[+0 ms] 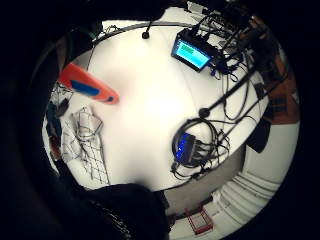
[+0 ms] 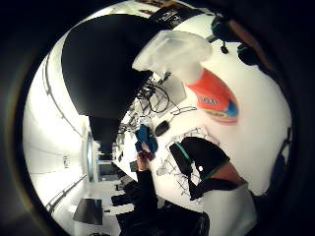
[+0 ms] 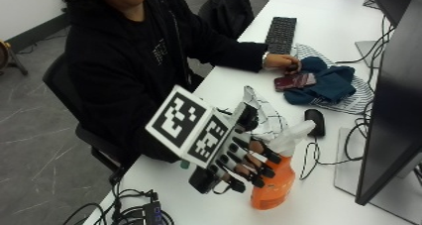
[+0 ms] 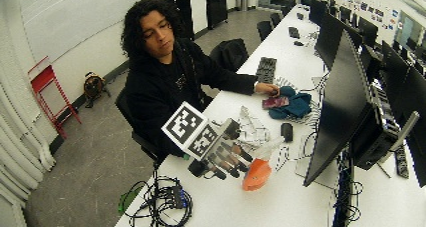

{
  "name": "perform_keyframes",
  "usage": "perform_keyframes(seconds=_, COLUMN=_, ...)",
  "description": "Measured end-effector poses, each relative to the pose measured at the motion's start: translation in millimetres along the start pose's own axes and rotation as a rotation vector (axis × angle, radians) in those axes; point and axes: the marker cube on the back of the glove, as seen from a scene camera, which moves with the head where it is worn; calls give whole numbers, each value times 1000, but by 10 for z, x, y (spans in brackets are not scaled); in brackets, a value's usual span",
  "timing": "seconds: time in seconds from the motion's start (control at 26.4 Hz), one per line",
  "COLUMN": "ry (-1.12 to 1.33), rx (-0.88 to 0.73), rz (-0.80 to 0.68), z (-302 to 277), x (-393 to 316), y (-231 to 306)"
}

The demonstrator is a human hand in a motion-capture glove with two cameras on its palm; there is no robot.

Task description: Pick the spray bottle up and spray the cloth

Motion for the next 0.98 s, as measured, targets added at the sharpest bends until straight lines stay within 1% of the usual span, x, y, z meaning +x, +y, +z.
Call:
perform_keyframes(seconds=0.11, ry=-235, rx=53, rz=-43, z=179, x=-72, y=-324)
perform_keyframes(seconds=0.3, ry=-511, rx=-59, rz=-108, z=428, x=6, y=-439)
perform_keyframes(seconds=0.49, ry=-684, rx=-103, rz=-78, z=658, x=-15, y=-586)
perform_keyframes(seconds=0.61, ry=-733, rx=-100, rz=-61, z=734, x=-30, y=-653)
perform_keyframes(seconds=0.68, ry=-732, rx=-68, rz=-53, z=769, x=-39, y=-685)
perform_keyframes(seconds=0.87, ry=-723, rx=63, rz=-42, z=849, x=-11, y=-751)
perform_keyframes(seconds=0.98, ry=-703, rx=178, rz=-52, z=878, x=2, y=-782)
